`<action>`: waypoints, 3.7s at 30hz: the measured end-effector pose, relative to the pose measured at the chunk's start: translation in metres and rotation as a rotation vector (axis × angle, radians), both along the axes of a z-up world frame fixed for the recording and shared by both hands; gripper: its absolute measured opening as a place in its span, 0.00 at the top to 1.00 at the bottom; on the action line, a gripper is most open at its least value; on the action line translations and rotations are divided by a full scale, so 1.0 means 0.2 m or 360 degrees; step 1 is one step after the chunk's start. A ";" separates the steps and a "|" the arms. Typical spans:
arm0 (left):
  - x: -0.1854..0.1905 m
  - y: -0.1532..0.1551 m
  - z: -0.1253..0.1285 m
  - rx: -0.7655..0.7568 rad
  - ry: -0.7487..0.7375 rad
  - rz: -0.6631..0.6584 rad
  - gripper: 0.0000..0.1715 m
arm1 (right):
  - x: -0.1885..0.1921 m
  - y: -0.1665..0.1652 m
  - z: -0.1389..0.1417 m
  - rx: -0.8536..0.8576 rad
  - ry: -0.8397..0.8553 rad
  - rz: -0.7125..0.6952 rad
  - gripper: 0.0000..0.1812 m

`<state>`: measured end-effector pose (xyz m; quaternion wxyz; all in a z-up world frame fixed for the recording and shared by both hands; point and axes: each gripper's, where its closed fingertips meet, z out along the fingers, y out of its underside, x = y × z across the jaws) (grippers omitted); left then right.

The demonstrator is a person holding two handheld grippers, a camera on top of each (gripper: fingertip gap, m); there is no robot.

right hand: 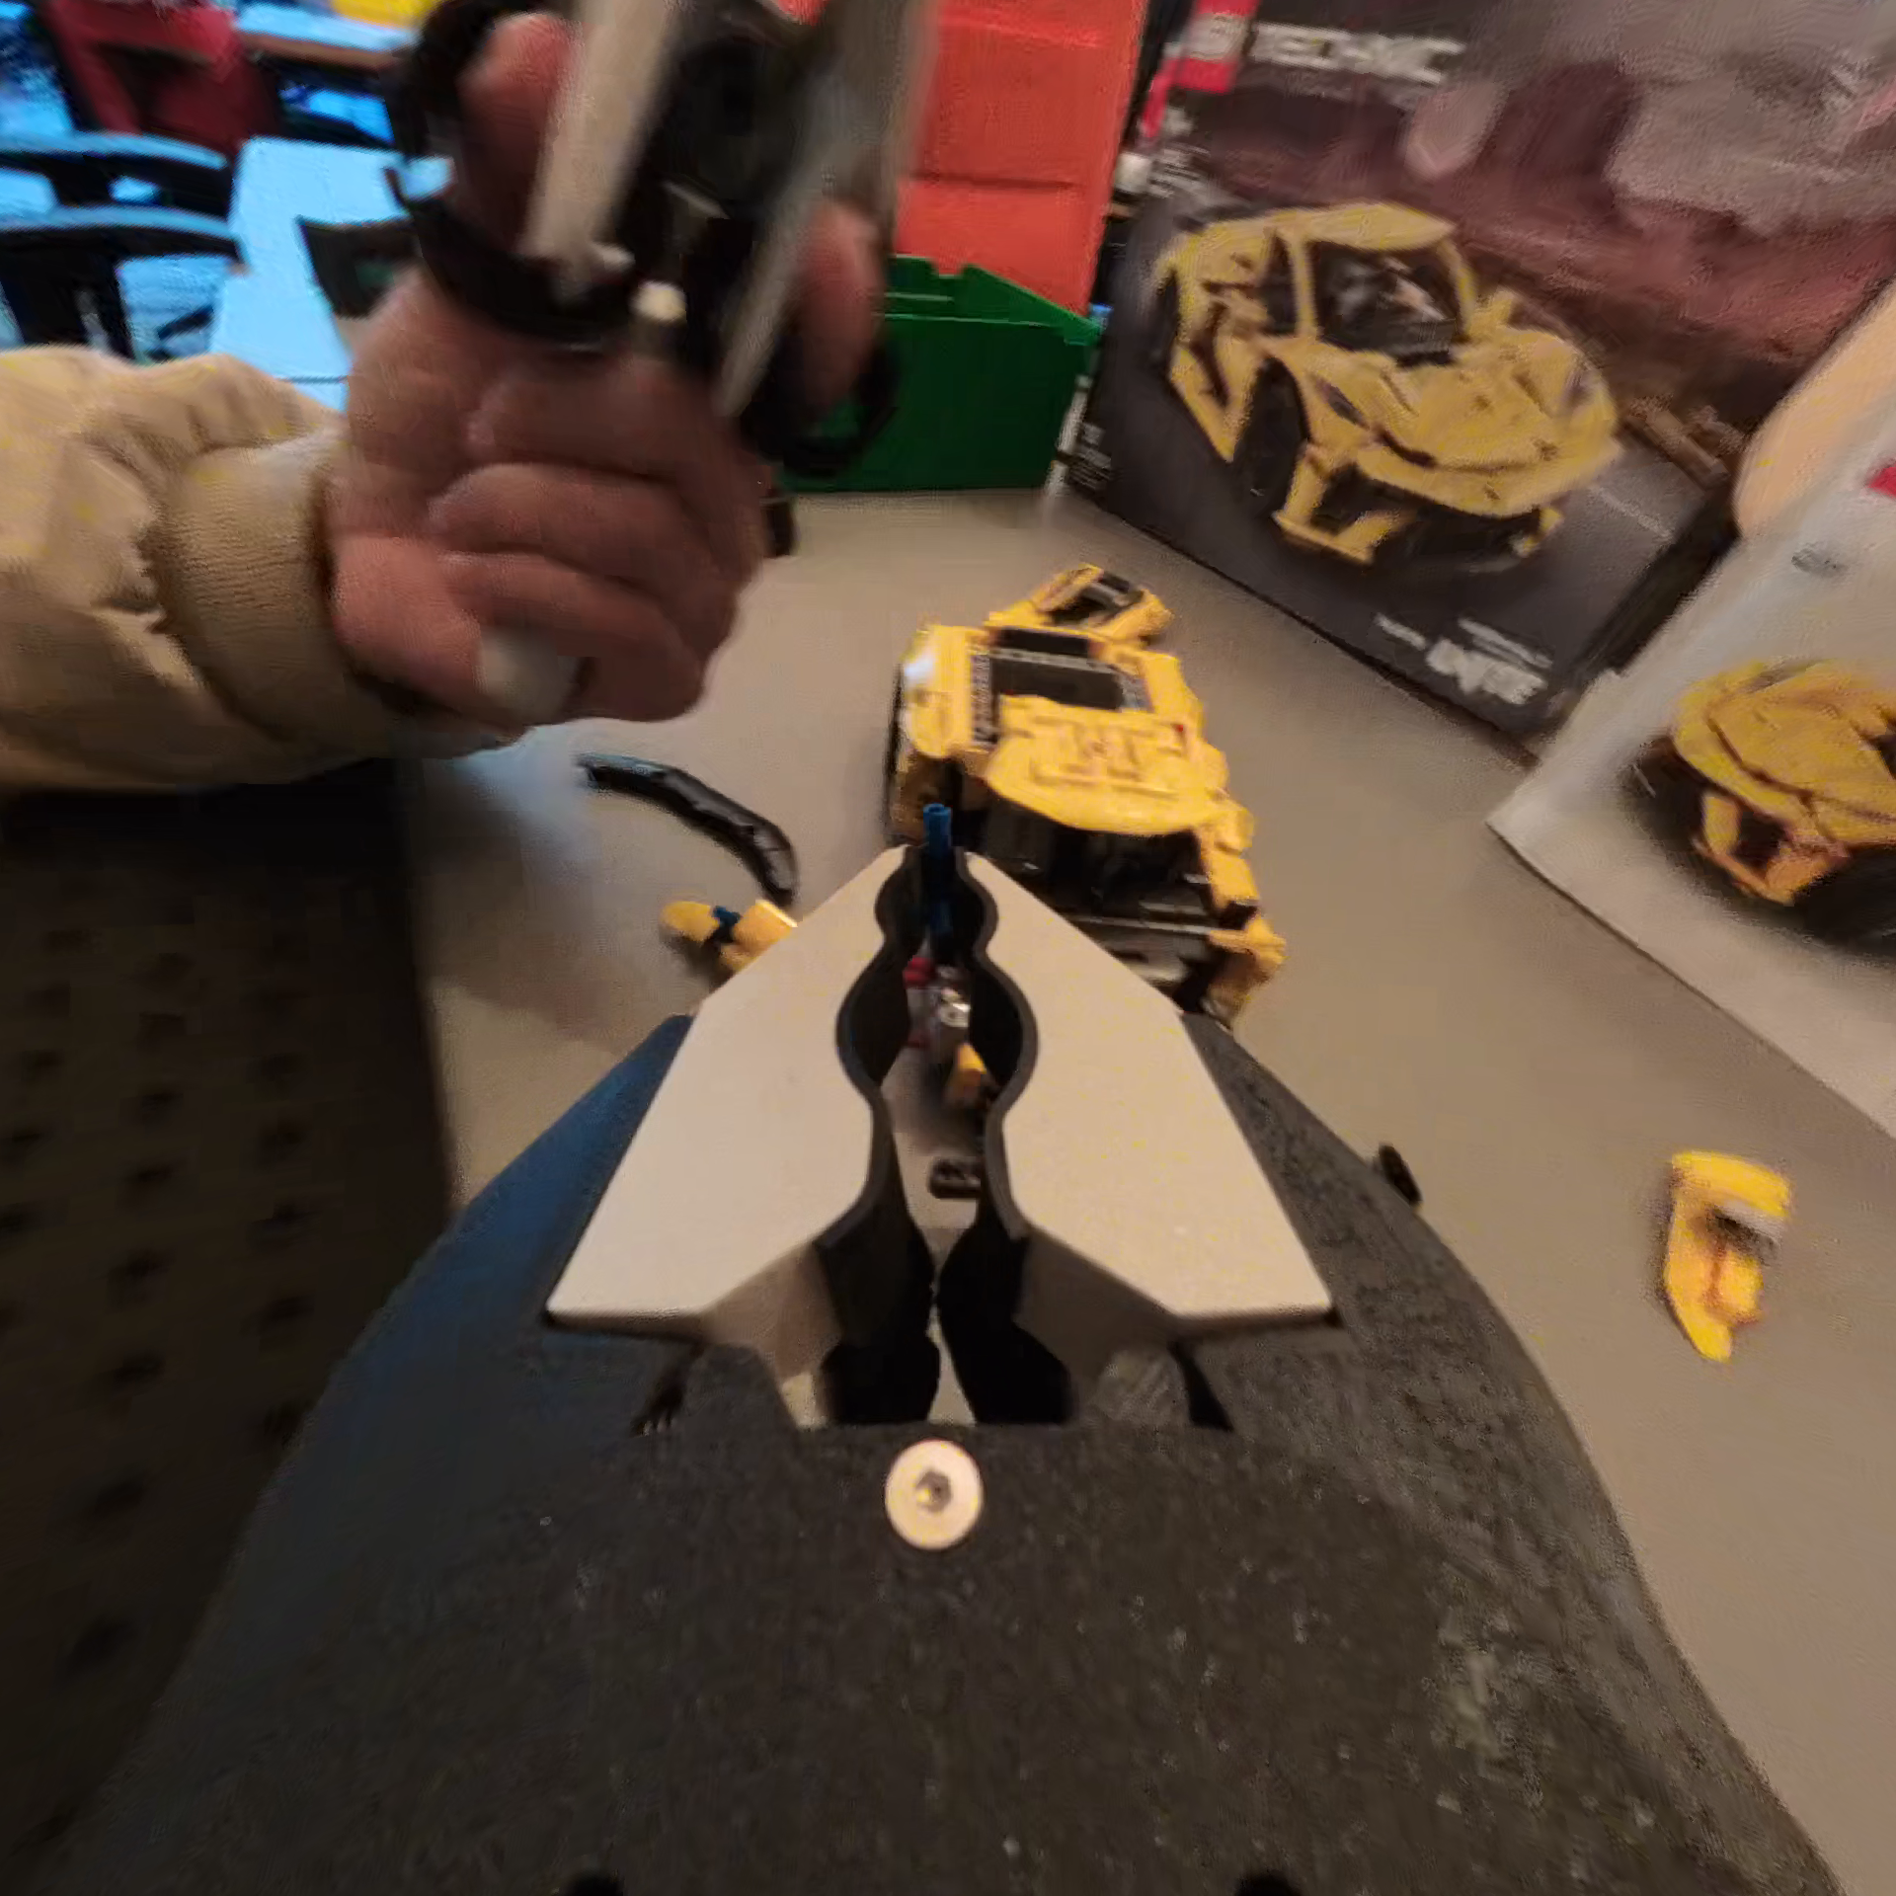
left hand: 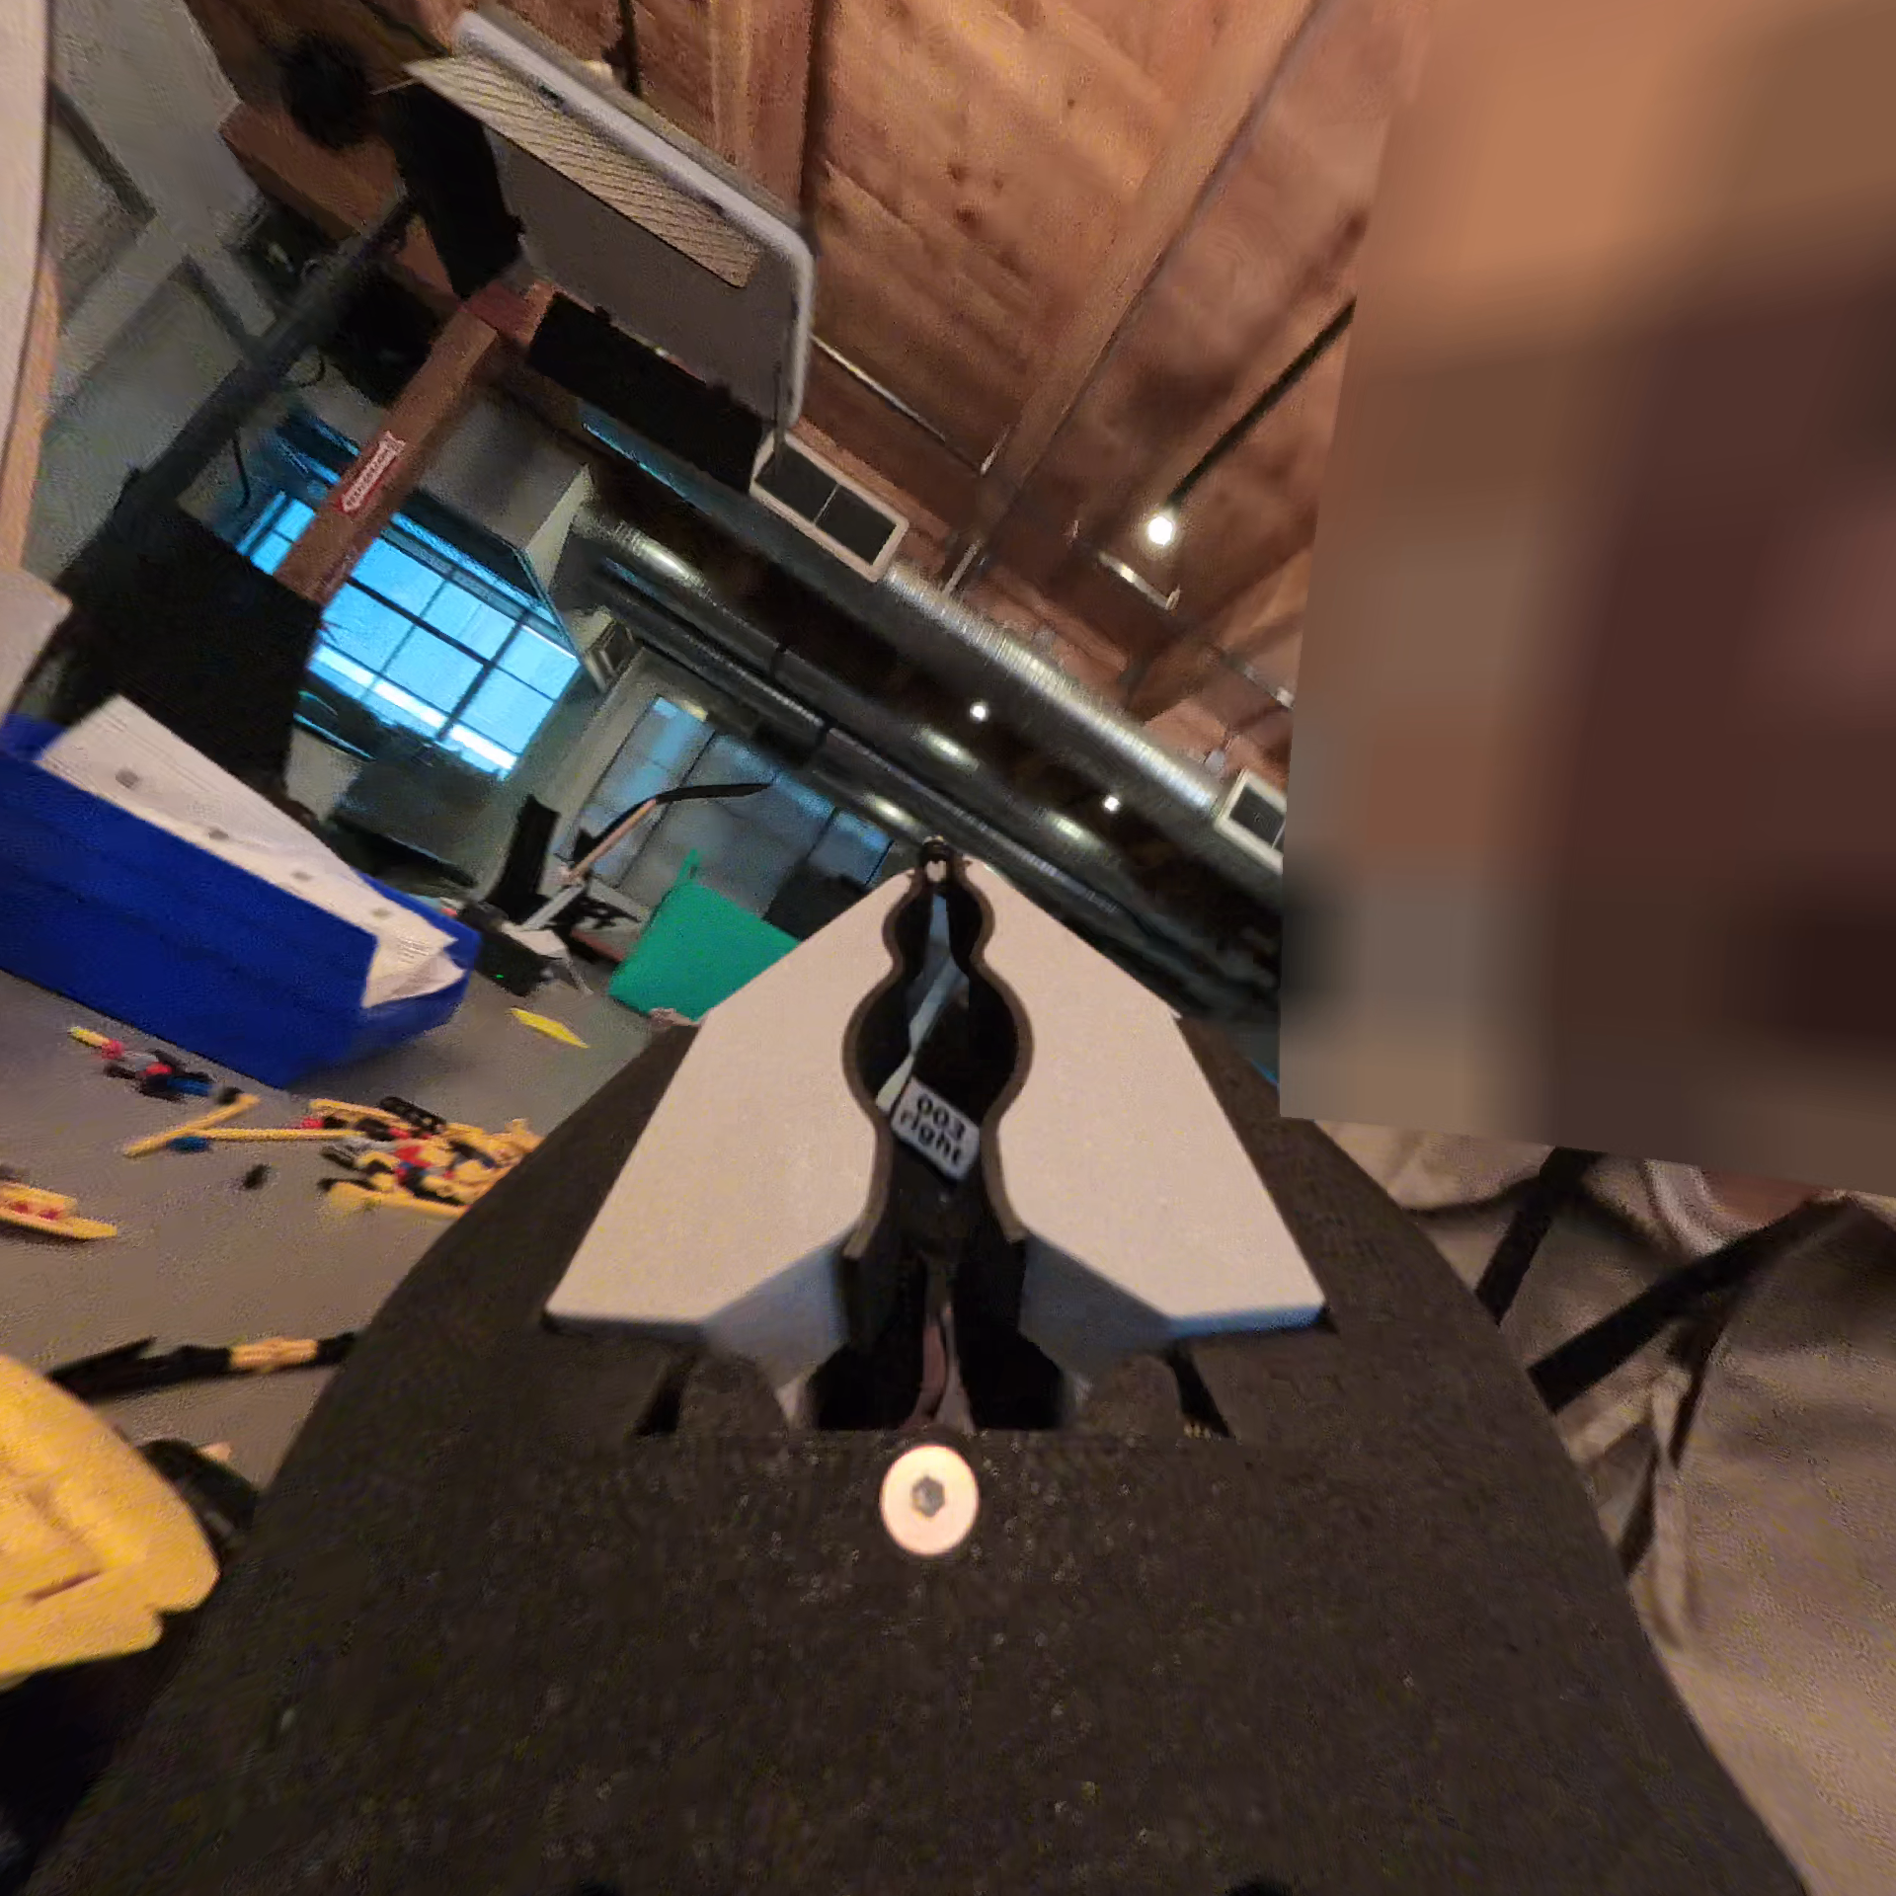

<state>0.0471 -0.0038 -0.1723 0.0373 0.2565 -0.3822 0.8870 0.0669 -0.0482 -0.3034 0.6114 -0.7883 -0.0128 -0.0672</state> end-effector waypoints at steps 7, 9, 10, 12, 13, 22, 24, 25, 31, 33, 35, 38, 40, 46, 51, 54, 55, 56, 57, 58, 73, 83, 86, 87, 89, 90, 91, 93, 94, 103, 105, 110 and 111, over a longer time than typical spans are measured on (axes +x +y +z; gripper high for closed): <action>0.11 0.02 -0.23 0.0528 0.0143 0.0317 0.99 | 0.41 -0.36 0.02 -0.0197 0.0089 -0.0354 0.98; 0.12 -0.01 -0.27 0.0614 0.0160 0.0324 0.99 | 0.73 -0.72 -0.15 -0.0650 0.0128 -0.0715 0.98; 0.12 -0.02 -0.29 0.0667 0.0157 0.0333 0.99 | 0.87 -0.91 -0.22 -0.0824 0.0169 -0.0911 0.98; 0.11 -0.07 -0.32 0.0764 0.0131 0.0333 0.99 | 1.00 -1.11 -0.31 -0.0995 0.0276 -0.1027 0.98; 0.11 -0.10 -0.33 0.0807 0.0108 0.0333 0.99 | 1.03 -1.13 -0.34 -0.1003 0.0296 -0.1014 0.98; 0.02 -0.24 -0.36 0.1058 -0.0214 0.0349 0.99 | 0.59 -0.59 0.05 -0.0188 0.0439 -0.0395 0.81; 0.00 -0.27 -0.35 0.1061 -0.0265 0.0338 0.99 | 0.27 -0.39 0.25 0.0162 0.0522 0.0022 0.81; -0.01 -0.27 -0.35 0.1067 -0.0277 0.0345 0.98 | 0.16 -0.32 0.32 0.0292 0.0520 0.0119 0.81; 0.07 -0.25 -0.39 0.1098 -0.0144 0.0488 0.99 | 0.03 -0.13 0.28 0.0495 -0.0014 -0.0383 0.84; 0.10 -0.23 -0.40 0.1049 -0.0049 0.0513 0.98 | 0.00 -0.08 0.24 0.0446 -0.0110 -0.0453 0.81; 0.12 -0.21 -0.40 0.0987 0.0010 0.0511 0.98 | 0.03 -0.05 0.20 0.0328 -0.0236 -0.0567 0.76; 0.12 -0.23 -0.39 0.0932 0.0041 0.0480 0.98 | 0.07 -0.04 0.21 0.0286 -0.0390 -0.0729 0.77; 0.11 -0.24 -0.39 0.0926 0.0042 0.0471 0.99 | 0.06 -0.02 0.21 0.0267 -0.0423 -0.0722 0.81; 0.11 -0.27 -0.40 0.0982 0.0013 0.0468 0.99 | 0.06 -0.03 0.23 0.0322 -0.0443 -0.0750 0.91; 0.10 -0.27 -0.41 0.0971 0.0019 0.0447 0.99 | 0.05 -0.03 0.22 0.0321 -0.0419 -0.0710 0.91; 0.11 -0.27 -0.43 0.0994 0.0060 0.0424 0.98 | 0.06 -0.03 0.20 0.0266 -0.0393 -0.0667 0.92; 0.11 -0.27 -0.44 0.1012 0.0056 0.0434 0.98 | 0.07 -0.03 0.19 0.0248 -0.0414 -0.0672 0.92; 0.11 -0.27 -0.44 0.1022 0.0058 0.0436 0.98 | 0.07 -0.03 0.19 0.0227 -0.0427 -0.0678 0.92; 0.11 -0.27 -0.44 0.1021 0.0066 0.0425 0.99 | 0.06 -0.03 0.19 0.0219 -0.0433 -0.0674 0.92; 0.11 -0.27 -0.45 0.1014 0.0078 0.0412 0.99 | 0.06 -0.03 0.19 0.0209 -0.0449 -0.0674 0.92; 0.12 -0.26 -0.50 0.1181 0.0151 0.0353 0.98 | 0.08 -0.02 0.14 0.0185 -0.0245 -0.0595 0.97; 0.14 -0.27 -0.53 0.1361 0.0098 0.0478 0.99 | 0.12 -0.04 0.11 0.0146 -0.0131 -0.0709 0.97; 0.14 -0.28 -0.49 0.1365 0.0041 0.0526 0.99 | 0.11 -0.05 0.15 0.0167 -0.0232 -0.0747 0.97; 0.14 -0.28 -0.50 0.1403 0.0020 0.0561 0.99 | 0.12 -0.05 0.14 0.0160 -0.0238 -0.0749 0.97; 0.15 -0.28 -0.51 0.1492 -0.0034 0.0636 0.99 | 0.13 -0.06 0.14 0.0167 -0.0193 -0.0752 0.97; 0.13 -0.29 -0.50 0.1504 -0.0070 0.0643 0.99 | 0.23 -0.14 0.15 0.0192 -0.0191 -0.0984 0.97; 0.10 -0.29 -0.47 0.1478 -0.0129 0.0642 0.99 | 0.35 -0.27 0.18 0.0269 -0.0127 -0.1107 0.97; 0.07 -0.22 -0.46 0.1520 -0.0179 0.0778 0.99 | 0.58 -0.55 0.14 0.0432 0.0272 -0.1263 0.97; 0.07 -0.19 -0.45 0.1512 -0.0177 0.0810 0.99 | 0.63 -0.63 0.13 0.0422 0.0279 -0.1263 0.97; 0.02 -0.38 -0.58 0.1558 -0.0171 0.0405 0.99 | 1.11 -1.15 -0.30 -0.0419 0.0414 -0.1448 0.97; 0.06 -0.40 -0.64 0.1708 -0.0149 0.0444 0.98 | 1.15 -1.20 -0.39 -0.0641 0.0467 -0.1411 0.94; 0.26 -0.55 -0.65 0.1880 0.0053 0.0418 0.98 | 1.10 -1.27 -0.18 -0.0429 0.0435 -0.1445 0.82; 0.32 -0.60 -0.66 0.1918 0.0136 0.0353 0.98 | 1.07 -1.30 -0.14 -0.0372 0.0432 -0.1474 0.82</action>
